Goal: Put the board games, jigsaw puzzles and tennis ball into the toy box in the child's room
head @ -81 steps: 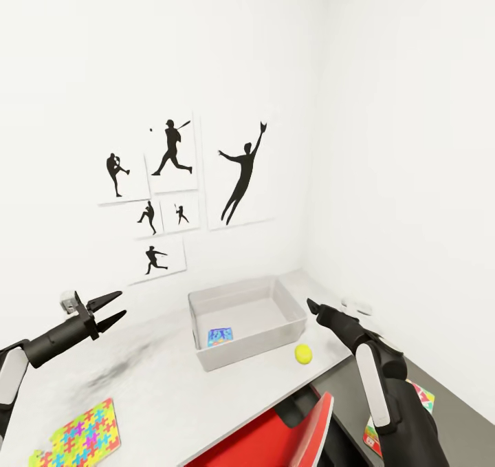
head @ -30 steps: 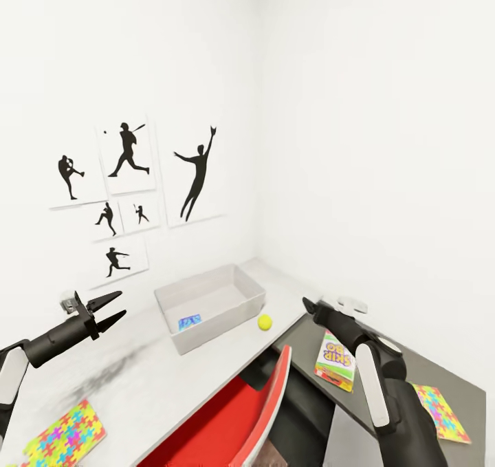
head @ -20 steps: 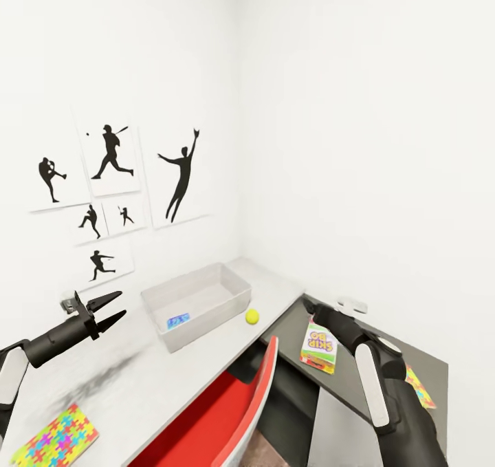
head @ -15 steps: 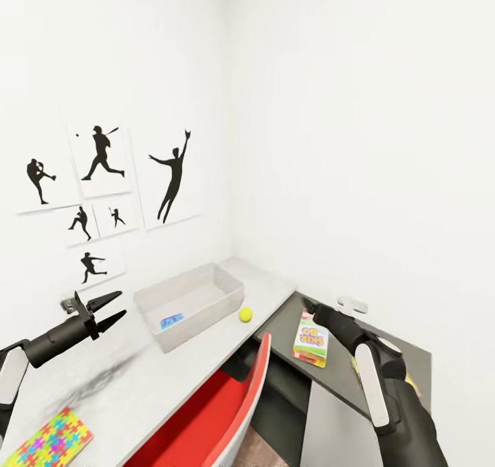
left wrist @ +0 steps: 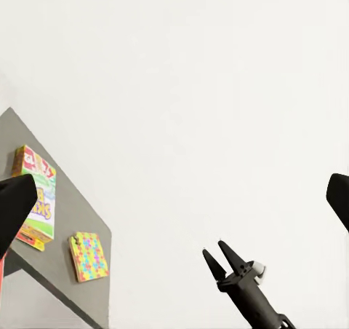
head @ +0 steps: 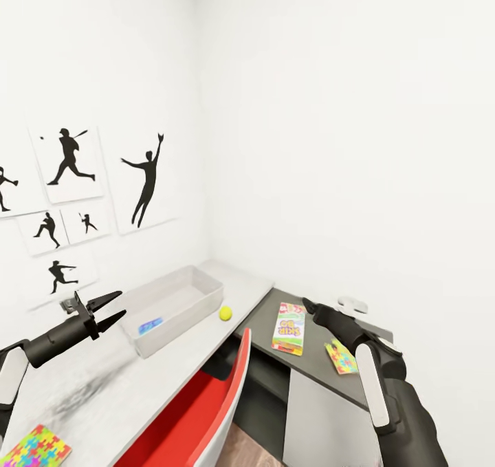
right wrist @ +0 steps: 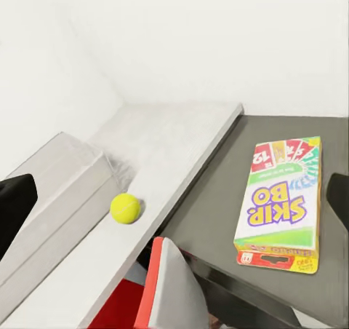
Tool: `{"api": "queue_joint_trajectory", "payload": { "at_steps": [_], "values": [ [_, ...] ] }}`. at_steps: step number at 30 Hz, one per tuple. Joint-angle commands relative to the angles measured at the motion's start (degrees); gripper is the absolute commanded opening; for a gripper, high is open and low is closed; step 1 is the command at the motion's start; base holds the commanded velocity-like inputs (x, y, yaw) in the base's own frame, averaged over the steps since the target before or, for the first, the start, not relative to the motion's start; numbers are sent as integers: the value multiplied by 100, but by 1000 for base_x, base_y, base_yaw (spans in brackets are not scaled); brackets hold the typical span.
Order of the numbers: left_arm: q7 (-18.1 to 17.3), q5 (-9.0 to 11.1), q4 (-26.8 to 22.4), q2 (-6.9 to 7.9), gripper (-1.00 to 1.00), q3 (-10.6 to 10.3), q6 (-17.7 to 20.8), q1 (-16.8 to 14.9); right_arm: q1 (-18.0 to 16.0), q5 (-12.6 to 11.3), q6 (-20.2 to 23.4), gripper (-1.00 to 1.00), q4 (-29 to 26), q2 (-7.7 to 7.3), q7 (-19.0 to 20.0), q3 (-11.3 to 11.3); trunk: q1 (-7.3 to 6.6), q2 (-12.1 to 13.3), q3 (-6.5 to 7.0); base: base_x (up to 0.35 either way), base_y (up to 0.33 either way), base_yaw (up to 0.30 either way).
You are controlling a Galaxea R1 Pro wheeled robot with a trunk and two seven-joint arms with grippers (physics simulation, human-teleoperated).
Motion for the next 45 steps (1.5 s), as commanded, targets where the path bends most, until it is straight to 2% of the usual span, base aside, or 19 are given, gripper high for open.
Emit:
{"api": "queue_joint_trajectory", "payload": {
  "at_steps": [1, 14, 22, 29, 45],
  "values": [
    [-23, -12, 2, 1, 100, 8, 22, -1, -4, -3, 32, 100, -2, 7, 32, -17, 2, -4, 3, -5, 4, -258],
    [-23, -12, 2, 1, 100, 6, 22, -1, -4, -3, 32, 100, -2, 7, 32, -21, 2, -4, 68, -27, 1, -258],
    [-23, -12, 0, 1, 100, 4, 22, -1, -4, -3, 32, 100, -2, 6, 32, -21, 2, -4, 109, -234, 52, -256],
    [-23, -12, -2, 1, 100, 5, 22, -1, -4, -3, 32, 100, -17, 13, 27, -18, 2, -4, 123, -227, 34, -98],
    [-23, -7, -3, 1, 100, 4, 22, -1, -4, -18, 41, 100, -2, 6, 23, -26, 2, -4, 30, -44, 2, -109]
  ]
}}
